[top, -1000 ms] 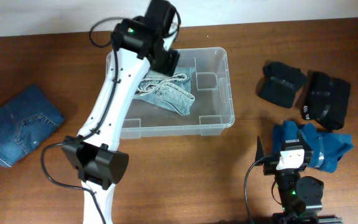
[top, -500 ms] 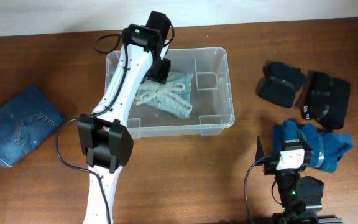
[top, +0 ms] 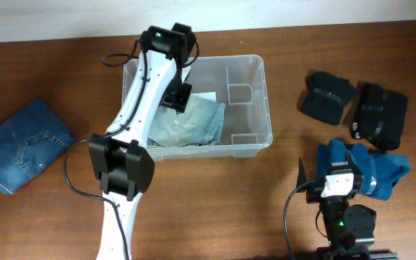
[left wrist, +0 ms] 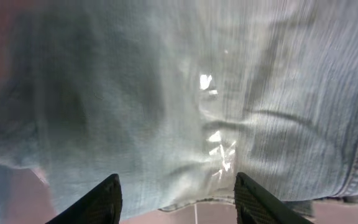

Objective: Pack container
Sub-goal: 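Move the left gripper back to the dark blue jeans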

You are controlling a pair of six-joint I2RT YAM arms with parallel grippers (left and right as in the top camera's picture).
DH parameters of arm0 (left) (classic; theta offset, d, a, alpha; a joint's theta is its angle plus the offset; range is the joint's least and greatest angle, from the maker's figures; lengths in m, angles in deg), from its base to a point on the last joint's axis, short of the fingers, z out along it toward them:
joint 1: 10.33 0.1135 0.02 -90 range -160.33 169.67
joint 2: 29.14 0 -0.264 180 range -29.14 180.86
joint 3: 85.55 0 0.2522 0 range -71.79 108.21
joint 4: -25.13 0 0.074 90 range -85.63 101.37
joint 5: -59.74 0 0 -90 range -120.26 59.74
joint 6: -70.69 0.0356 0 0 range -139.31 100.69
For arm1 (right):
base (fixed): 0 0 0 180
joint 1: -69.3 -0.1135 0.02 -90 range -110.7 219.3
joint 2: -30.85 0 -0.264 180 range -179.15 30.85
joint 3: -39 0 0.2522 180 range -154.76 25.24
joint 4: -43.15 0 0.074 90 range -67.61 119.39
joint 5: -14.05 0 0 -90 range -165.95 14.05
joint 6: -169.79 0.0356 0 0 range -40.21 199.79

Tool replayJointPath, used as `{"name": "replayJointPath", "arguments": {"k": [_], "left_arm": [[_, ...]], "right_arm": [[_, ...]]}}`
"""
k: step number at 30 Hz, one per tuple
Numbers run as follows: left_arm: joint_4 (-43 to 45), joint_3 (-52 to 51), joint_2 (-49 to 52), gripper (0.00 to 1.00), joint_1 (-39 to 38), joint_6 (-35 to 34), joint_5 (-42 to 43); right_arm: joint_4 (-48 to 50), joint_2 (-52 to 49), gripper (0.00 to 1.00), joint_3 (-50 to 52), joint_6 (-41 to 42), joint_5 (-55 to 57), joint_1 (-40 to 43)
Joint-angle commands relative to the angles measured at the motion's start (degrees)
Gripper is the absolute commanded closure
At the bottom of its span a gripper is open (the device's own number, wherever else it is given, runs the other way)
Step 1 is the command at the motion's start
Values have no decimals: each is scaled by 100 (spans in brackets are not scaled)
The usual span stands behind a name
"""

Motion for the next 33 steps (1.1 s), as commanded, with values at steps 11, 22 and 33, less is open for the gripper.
{"name": "replayJointPath", "arguments": {"k": [11, 22, 33], "left_arm": [[4, 1054, -2378, 41, 1834, -1095, -527], [280, -741, -2424, 40, 4280, -2503, 479], [3056, -4168, -2505, 41, 4579, -3921, 1196]], "right_arm": [[-15, 39, 2, 42, 33, 48, 48], [-15, 39, 2, 42, 33, 48, 48], [-13, 37, 2, 42, 31, 48, 48]]}}
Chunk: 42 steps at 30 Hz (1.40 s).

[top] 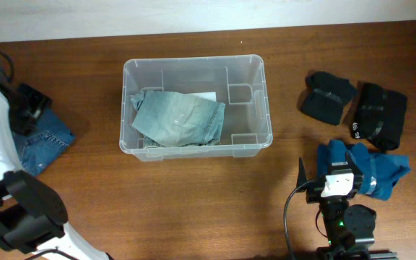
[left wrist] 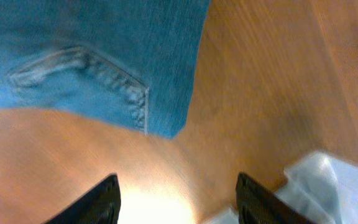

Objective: Pack container
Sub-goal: 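Move the left gripper back to the dark blue jeans, then grasp the dark blue jeans with the left gripper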

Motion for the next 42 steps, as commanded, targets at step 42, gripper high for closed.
{"name": "replayJointPath", "arguments": {"k": [42], "left_arm": [[5250, -5036, -1993, 17, 1178, -2013, -339]], "right_arm": [[-15, 37, 2, 42, 31, 48, 48]]}}
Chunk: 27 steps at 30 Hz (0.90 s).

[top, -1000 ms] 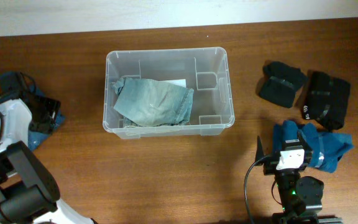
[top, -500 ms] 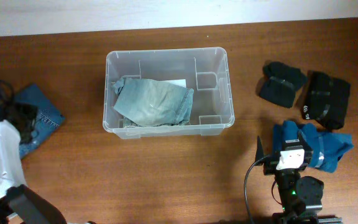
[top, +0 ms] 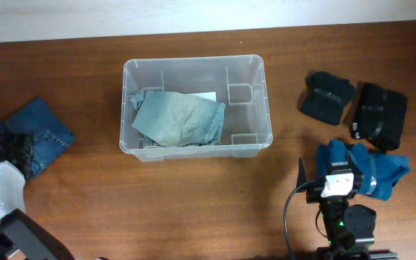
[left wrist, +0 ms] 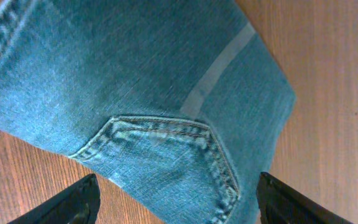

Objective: Pack container
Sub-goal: 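Grasp the dark blue jeans with the left gripper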

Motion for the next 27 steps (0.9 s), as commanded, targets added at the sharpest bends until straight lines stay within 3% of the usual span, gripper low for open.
{"name": "replayJointPath", "arguments": {"k": [1, 11, 27], "left_arm": [[315, -299, 20, 17, 2, -225, 31], [63, -691, 201, 13, 2, -221, 387], [1150, -754, 588, 13, 4, -149, -212]], "right_arm": [[-13, 39, 2, 42, 33, 48, 48], [-15, 39, 2, 42, 33, 48, 48], [-15, 39, 2, 42, 31, 48, 48]]}}
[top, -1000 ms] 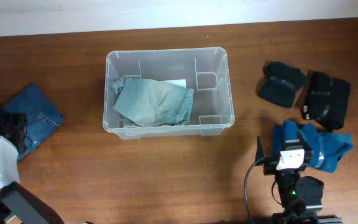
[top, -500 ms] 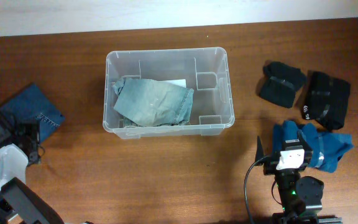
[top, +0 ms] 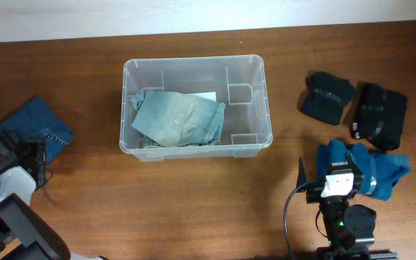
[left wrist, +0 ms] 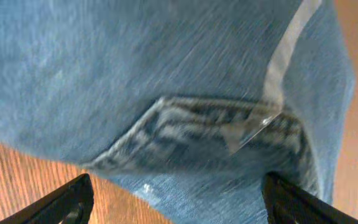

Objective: Pack container
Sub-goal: 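Grasp the dark blue jeans with the left gripper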

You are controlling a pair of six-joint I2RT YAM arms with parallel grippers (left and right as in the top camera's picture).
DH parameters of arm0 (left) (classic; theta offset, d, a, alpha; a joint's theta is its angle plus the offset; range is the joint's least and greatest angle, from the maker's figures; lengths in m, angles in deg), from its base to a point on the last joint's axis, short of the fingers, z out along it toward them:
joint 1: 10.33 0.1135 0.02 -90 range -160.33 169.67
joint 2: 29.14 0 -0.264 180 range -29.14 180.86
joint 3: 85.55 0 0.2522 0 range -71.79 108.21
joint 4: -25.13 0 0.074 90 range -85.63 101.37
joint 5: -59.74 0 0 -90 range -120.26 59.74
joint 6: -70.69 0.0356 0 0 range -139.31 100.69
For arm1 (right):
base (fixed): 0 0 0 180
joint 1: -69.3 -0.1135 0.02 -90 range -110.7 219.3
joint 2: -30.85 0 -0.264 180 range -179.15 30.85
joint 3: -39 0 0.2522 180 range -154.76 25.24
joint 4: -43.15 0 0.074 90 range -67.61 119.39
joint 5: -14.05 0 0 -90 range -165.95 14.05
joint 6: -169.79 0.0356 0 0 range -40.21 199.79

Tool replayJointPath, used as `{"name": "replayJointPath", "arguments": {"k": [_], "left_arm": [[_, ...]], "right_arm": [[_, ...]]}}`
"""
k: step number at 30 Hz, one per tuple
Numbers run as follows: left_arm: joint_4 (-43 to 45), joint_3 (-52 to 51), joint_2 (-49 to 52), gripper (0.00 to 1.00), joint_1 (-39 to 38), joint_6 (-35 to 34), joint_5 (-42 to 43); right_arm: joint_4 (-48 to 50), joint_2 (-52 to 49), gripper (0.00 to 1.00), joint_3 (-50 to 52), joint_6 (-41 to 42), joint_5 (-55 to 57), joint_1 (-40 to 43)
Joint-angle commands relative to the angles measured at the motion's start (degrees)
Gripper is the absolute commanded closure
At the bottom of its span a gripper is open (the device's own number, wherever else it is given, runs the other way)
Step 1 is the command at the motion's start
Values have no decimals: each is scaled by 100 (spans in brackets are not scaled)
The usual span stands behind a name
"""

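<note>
A clear plastic container (top: 258, 79) stands mid-table with light-wash folded jeans (top: 179, 119) inside. Dark blue folded jeans (top: 38, 119) lie at the left edge, filling the left wrist view as denim with a back pocket (left wrist: 216, 124). My left gripper (left wrist: 179, 202) hangs open just over that denim, its fingertips (left wrist: 64, 202) spread wide at either side. From overhead, the left gripper (top: 16, 155) covers the jeans' near part. My right gripper (top: 338, 180) rests at the front right; its jaws cannot be made out.
Two black folded garments (top: 327, 97) (top: 381, 115) lie at the right. A blue cloth (top: 385, 170) sits beside the right arm. The container has small divider compartments (top: 240, 94) at its right side.
My left gripper has come closer to the dark blue jeans; the pocket now looks larger and blurred in the wrist view. The jaws stay wide open.
My left gripper was open inside the container over the light-wash jeans. Then it was at the table's left beside the dark blue jeans, with the light jeans left in the container. Later it hung open above the dark jeans' pocket, and now sits lower over it.
</note>
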Motion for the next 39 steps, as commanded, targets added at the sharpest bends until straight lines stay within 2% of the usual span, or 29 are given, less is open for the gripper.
{"name": "replayJointPath", "arguments": {"k": [1, 7, 8, 9, 20, 21, 22, 23, 25, 27, 32, 39], "left_arm": [[105, -33, 94, 13, 4, 7, -442], [26, -35, 94, 13, 4, 2, -844], [22, -35, 94, 3, 15, 2, -839], [22, -35, 94, 1, 46, -4, -835], [302, -35, 136, 2, 570, -61, -752], [313, -35, 157, 11, 570, -61, -752], [326, -35, 188, 41, 570, -61, -748], [328, -35, 223, 57, 570, -61, -748], [306, -35, 267, 83, 570, -57, -743], [310, -35, 264, 99, 570, 192, -721], [334, -33, 264, 99, 570, 844, -280], [313, 348, -232, 99, 564, 2542, 1464]], "right_arm": [[-13, 39, 2, 42, 31, 48, 48], [-13, 39, 1, 42, 31, 48, 48], [-13, 39, 2, 42, 31, 48, 48], [-13, 37, 2, 42, 33, 48, 48], [-13, 39, 2, 42, 33, 48, 48], [-11, 39, 2, 42, 31, 48, 48], [-13, 39, 2, 42, 33, 48, 48], [-11, 39, 2, 42, 31, 48, 48], [-13, 39, 2, 42, 33, 48, 48], [-13, 39, 2, 42, 31, 48, 48], [-13, 39, 2, 42, 33, 48, 48], [-13, 39, 2, 42, 31, 48, 48]]}}
